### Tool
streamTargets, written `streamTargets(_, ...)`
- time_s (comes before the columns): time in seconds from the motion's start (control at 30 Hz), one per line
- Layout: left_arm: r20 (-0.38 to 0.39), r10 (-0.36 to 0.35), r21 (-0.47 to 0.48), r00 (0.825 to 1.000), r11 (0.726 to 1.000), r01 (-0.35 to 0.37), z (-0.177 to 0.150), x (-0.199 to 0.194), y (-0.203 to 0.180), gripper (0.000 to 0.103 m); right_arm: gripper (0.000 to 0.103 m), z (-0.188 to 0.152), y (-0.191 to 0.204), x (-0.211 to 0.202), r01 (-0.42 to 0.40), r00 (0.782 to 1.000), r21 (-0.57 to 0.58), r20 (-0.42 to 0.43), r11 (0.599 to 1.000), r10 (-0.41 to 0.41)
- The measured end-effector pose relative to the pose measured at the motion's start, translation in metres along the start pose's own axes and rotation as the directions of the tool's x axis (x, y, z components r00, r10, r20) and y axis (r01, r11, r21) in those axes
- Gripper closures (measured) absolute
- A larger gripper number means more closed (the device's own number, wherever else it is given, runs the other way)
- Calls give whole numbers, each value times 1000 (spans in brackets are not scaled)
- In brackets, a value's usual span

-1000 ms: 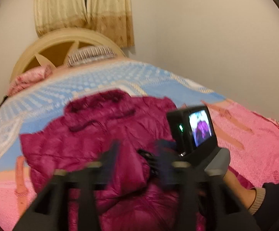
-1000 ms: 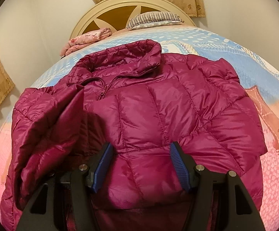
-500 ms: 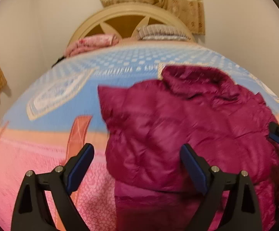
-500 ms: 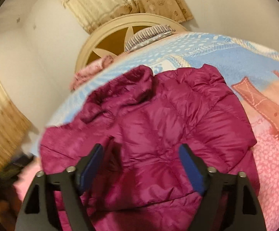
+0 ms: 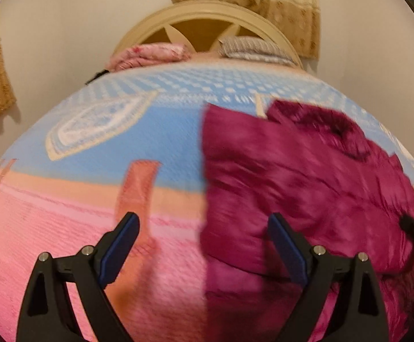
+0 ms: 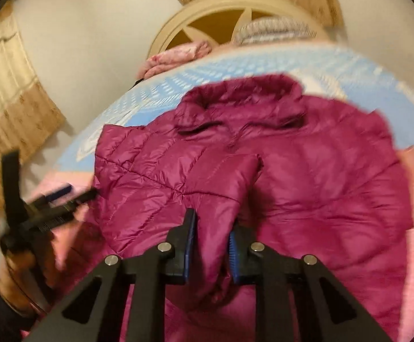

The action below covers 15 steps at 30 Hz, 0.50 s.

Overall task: Fold large clothes
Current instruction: 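Fold the held sleeve across the jacket body with the left tool, release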

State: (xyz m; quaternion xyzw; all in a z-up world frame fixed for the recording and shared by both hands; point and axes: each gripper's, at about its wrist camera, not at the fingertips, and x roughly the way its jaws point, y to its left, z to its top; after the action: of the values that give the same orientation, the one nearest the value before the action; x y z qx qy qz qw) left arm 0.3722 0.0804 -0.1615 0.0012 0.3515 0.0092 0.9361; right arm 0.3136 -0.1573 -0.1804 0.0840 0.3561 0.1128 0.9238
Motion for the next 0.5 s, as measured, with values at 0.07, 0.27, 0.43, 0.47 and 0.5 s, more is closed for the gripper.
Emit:
streamTargets(0.07,8,-6,-27,1000,1000,6,12,0,0,9,83,-5,-7,5,38,999,0,-2,999,-38)
streamTargets(0.27,54,-78,18,995,997,77,39,3,-47,9,83,-18,-14,20,-6,1000,17,0,1000,6)
streamTargets(0.43,-11,-59,95,998,994,60,53,48,-77,6,82,-22,-23,26,-64,998,63,2,996,64)
streamTargets(0.47,-35,-34,87,999,996,37,52,60,-76,6,82,-22,-26,25,-77,997,80,10,994,77)
streamTargets(0.5,-62,-36,68,997,997,40,51,71,-72,7,82,-23,-27,25,-78,997,89,16,993,77)
